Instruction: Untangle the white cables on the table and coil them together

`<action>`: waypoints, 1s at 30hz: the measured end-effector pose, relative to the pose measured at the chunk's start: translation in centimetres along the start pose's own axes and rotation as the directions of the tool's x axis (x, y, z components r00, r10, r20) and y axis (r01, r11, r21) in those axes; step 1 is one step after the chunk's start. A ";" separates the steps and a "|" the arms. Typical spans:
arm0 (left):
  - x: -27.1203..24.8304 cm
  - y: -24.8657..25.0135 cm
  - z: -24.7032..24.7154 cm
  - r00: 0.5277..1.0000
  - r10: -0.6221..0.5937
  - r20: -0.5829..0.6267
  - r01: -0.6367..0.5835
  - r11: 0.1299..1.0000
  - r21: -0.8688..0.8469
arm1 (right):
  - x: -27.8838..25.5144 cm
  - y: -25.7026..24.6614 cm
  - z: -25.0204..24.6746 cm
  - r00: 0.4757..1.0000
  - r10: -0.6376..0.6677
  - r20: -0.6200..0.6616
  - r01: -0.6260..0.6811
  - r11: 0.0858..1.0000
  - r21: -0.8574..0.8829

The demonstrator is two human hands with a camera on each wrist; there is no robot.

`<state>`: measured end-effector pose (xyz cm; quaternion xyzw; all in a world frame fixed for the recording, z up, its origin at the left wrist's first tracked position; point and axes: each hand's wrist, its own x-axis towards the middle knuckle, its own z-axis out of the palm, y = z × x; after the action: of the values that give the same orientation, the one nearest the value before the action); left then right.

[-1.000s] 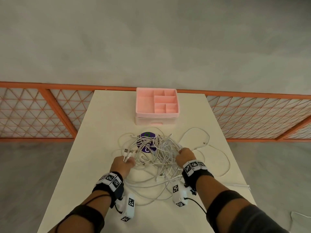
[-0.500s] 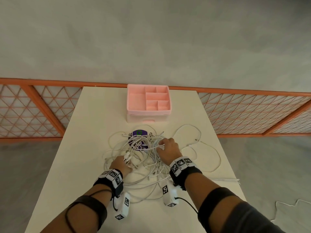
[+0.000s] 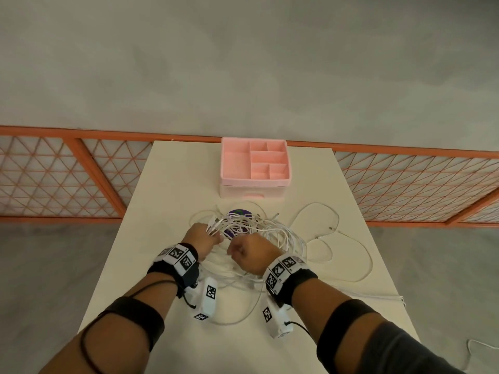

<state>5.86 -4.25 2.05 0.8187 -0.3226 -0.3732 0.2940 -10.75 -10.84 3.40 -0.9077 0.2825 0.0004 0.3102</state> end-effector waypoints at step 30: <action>-2.5 -2.6 -1.4 0.992 -0.022 -0.125 -0.033 0.905 -0.425 | 2.9 0.2 7.2 0.908 0.410 0.082 -0.292 0.762 -0.577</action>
<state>6.49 -0.47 1.97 0.7558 -0.2162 -0.3812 0.4866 -7.18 -8.35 -3.02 -0.8834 0.4027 0.2329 0.0561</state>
